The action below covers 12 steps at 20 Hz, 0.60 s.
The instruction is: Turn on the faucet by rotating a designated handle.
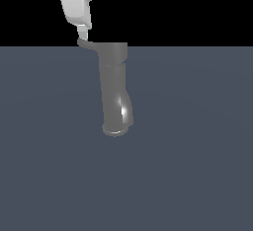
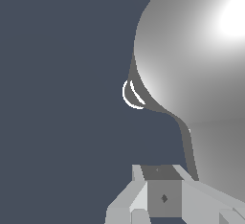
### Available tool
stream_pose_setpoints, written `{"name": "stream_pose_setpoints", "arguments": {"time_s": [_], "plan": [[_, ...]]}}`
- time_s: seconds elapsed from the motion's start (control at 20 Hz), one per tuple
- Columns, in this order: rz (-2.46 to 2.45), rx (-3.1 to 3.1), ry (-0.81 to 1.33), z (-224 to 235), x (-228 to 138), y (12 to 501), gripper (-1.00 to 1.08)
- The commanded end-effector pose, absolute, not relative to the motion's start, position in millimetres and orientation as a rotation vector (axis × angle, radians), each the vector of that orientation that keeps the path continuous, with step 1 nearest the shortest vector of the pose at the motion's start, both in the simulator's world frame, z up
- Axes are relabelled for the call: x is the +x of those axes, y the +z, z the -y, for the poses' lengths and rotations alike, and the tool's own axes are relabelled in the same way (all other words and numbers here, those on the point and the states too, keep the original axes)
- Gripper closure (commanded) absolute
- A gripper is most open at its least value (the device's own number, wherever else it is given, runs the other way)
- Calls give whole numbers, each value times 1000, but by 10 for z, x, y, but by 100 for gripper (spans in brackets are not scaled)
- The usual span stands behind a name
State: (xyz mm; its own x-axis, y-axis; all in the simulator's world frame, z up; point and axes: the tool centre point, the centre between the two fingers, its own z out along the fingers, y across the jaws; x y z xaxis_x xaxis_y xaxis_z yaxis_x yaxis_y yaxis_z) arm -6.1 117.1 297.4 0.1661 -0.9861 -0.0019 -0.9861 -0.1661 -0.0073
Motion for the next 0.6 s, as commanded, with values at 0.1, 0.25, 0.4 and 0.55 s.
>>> {"name": "stream_pose_setpoints", "arguments": {"time_s": [0.1, 0.25, 0.4, 0.55], "plan": [[-2027, -2400, 0, -1192, -248, 2973, 108], [-2027, -2400, 0, -1204, -349, 2973, 108], [-2027, -2400, 0, -1212, -417, 2973, 108], [-2020, -2399, -5, -1194, -414, 2972, 108]]}}
